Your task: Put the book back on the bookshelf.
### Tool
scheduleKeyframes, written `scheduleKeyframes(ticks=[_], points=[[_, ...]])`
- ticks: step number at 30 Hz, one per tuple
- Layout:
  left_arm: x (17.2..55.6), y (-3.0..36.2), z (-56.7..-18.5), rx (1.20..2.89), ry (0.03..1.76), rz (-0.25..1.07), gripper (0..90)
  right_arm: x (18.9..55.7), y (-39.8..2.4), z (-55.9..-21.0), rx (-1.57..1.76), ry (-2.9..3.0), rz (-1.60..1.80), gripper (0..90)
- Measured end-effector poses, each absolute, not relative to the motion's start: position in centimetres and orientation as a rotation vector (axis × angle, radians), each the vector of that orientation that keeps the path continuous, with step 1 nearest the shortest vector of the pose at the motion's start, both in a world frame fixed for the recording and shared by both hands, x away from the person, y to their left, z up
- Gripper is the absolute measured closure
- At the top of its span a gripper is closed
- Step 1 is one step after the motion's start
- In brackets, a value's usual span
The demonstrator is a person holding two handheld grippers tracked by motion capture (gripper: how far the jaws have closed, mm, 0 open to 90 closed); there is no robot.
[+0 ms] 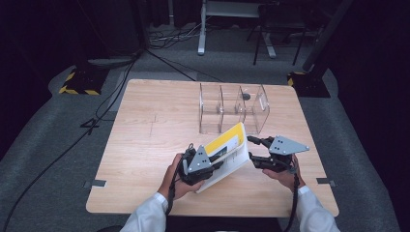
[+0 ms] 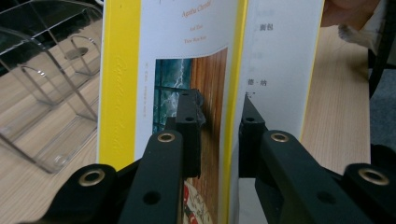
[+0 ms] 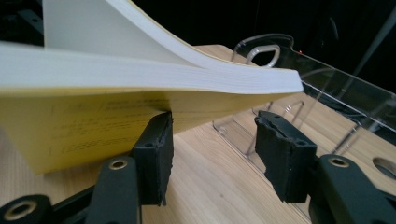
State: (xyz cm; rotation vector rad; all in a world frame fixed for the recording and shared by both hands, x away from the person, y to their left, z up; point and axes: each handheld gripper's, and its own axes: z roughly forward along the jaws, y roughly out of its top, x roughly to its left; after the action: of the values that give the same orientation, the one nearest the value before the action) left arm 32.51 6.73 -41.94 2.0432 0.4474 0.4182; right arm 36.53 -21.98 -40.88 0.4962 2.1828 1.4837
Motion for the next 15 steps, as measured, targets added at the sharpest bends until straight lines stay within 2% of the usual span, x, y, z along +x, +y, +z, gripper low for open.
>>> scheduleKeyframes(ticks=[12,15], points=[[30.8,10.4,-41.9,2.049,0.488,0.397,73.4,35.0,-18.3,-39.5,0.353,2.209,1.515,45.1],[30.5,10.7,-41.9,2.064,0.481,0.411,72.4,34.7,-17.3,-39.4,0.338,2.184,1.532,47.9]])
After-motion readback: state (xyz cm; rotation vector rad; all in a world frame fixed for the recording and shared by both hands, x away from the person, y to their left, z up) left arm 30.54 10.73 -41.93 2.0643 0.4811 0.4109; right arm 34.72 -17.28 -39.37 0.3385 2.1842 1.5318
